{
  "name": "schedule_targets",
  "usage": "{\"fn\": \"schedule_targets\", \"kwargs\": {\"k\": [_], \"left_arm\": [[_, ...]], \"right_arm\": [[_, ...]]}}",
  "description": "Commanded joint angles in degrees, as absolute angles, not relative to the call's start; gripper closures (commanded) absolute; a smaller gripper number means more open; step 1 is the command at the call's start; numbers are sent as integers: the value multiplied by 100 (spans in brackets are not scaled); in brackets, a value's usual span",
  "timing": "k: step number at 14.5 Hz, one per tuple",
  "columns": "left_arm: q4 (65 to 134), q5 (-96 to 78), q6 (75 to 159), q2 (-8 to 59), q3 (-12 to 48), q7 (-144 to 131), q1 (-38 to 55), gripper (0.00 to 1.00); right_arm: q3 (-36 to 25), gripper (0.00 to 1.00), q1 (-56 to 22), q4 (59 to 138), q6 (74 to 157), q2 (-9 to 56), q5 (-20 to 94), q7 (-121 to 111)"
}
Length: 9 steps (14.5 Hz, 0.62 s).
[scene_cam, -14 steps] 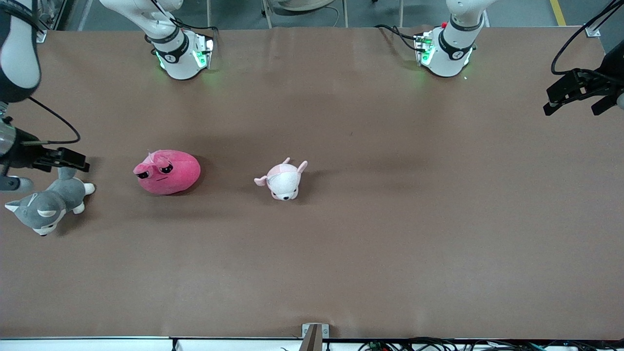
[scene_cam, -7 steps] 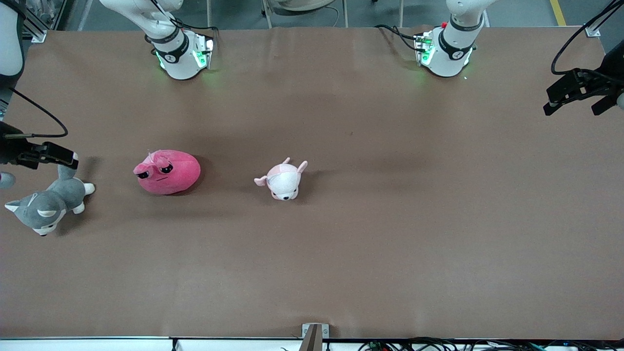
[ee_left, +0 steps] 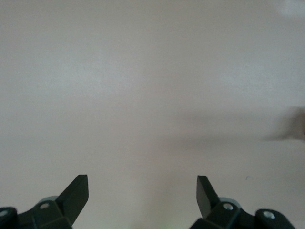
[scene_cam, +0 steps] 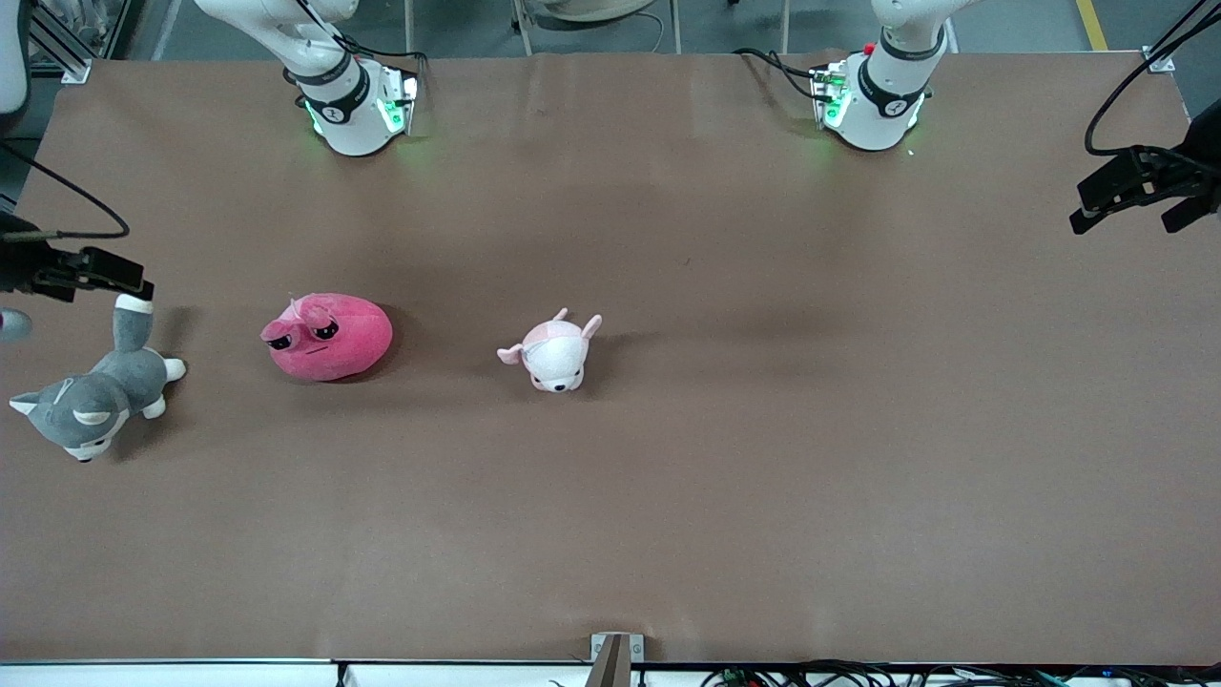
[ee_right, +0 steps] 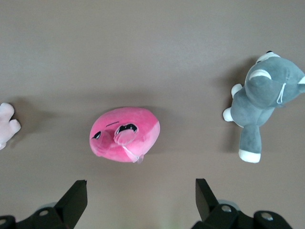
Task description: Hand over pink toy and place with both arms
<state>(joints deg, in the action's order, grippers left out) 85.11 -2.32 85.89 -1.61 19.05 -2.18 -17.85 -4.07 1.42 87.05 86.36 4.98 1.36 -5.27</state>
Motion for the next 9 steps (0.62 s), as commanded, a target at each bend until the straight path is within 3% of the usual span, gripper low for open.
{"fn": "schedule_targets", "kwargs": {"k": [1,5,9], "left_arm": [[8385,-106,8508,-132,909,-149,-742,0],[8385,-105,8446,-132,151,-149,51,0],[8385,-105,8446,-149,149,-150,53,0]], "right_arm": [[-334,0,150,8955,8491,10,53,-545],[-334,0,-69,8991,8227,-176,-148,-343],[-343,0,-79,9009,7954,-448,-150,-325]]}}
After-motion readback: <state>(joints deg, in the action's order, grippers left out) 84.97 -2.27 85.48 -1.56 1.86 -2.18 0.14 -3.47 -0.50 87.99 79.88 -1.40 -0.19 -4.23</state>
